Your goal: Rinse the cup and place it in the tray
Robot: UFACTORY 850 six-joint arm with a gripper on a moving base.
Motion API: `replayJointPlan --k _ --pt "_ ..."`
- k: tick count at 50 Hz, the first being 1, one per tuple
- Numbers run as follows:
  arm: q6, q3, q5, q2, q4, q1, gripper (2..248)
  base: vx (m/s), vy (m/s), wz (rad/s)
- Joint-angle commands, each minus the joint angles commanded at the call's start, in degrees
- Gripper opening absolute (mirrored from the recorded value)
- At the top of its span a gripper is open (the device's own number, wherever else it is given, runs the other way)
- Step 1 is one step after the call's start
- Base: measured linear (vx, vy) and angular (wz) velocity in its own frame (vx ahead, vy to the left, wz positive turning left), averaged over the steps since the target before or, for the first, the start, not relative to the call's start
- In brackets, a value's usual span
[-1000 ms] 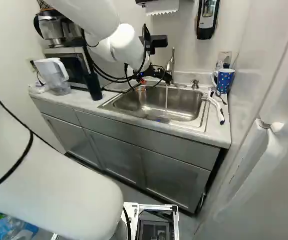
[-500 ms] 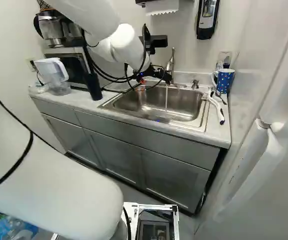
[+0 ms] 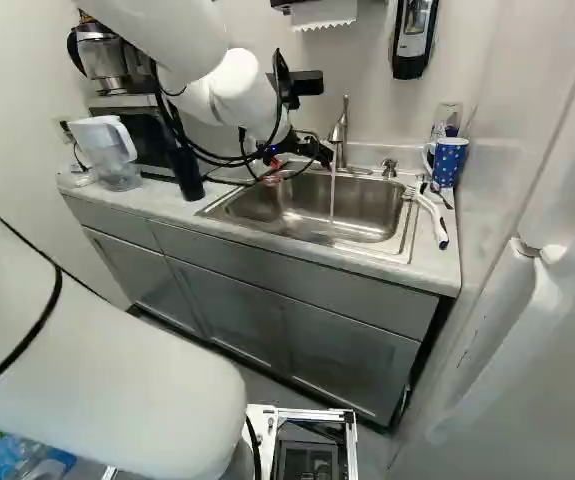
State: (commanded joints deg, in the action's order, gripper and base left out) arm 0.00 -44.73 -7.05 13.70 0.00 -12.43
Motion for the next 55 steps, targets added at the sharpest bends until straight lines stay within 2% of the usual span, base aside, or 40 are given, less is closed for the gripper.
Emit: replayJointPlan --k 55 --pt "0.0 2.0 0.0 2.3 0.0 11.4 247 0.000 0.000 0.000"
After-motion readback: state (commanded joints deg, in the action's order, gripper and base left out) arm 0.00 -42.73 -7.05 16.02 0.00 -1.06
